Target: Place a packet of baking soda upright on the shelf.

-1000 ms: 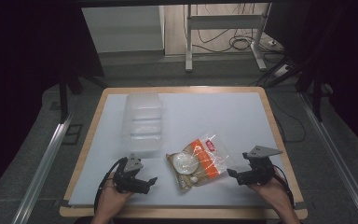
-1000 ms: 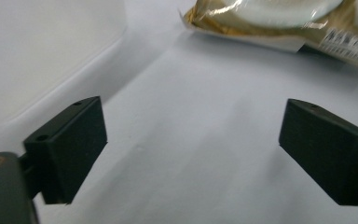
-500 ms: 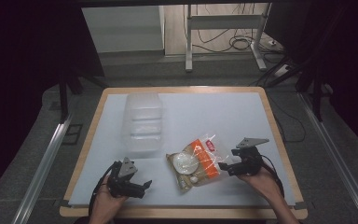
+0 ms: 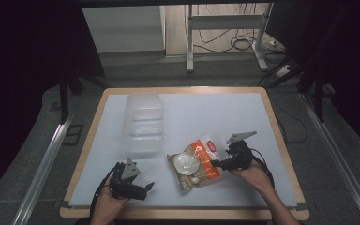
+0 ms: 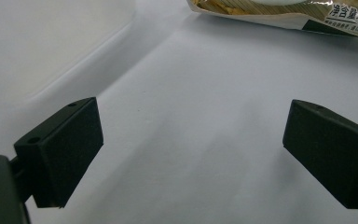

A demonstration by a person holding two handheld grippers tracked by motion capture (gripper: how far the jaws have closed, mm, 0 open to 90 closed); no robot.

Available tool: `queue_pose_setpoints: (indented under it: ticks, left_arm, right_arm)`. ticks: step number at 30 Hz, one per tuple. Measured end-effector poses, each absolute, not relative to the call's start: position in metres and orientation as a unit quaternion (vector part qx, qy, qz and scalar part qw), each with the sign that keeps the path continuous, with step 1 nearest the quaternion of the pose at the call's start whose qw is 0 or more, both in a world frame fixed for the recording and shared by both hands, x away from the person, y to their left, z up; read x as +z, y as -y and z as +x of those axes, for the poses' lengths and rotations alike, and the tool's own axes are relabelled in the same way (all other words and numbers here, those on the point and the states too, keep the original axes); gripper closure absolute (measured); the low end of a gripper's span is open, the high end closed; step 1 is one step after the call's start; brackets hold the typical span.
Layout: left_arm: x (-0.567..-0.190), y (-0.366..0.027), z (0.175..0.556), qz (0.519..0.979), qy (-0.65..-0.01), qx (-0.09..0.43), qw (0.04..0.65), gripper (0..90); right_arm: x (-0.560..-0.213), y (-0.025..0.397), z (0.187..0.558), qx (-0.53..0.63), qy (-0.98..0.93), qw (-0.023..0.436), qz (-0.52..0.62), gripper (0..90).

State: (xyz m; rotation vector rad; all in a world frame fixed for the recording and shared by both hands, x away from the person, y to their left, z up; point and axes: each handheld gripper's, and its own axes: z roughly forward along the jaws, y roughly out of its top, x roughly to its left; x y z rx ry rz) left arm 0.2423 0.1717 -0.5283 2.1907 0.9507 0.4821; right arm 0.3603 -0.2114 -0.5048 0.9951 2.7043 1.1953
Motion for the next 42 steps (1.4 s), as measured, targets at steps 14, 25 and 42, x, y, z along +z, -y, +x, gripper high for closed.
queue_pose_setpoints:
  ticks: [14,25,42]
  left_arm:
    - [-0.529,-0.169,0.242,0.848,-0.359,0.187,0.341,5.2]
    - [-0.529,-0.169,0.242,0.849,-0.359,0.191,0.339,5.4]
    - [-0.527,-0.17,0.241,0.845,-0.36,0.199,0.341,5.4]
  right_arm:
    - [-0.498,0.192,0.365,0.377,-0.881,0.007,0.286,77.1]
    - [-0.477,0.182,0.355,0.398,-0.879,0.026,0.26,89.3]
    - [-0.428,0.154,0.347,0.407,-0.884,0.038,0.226,89.4]
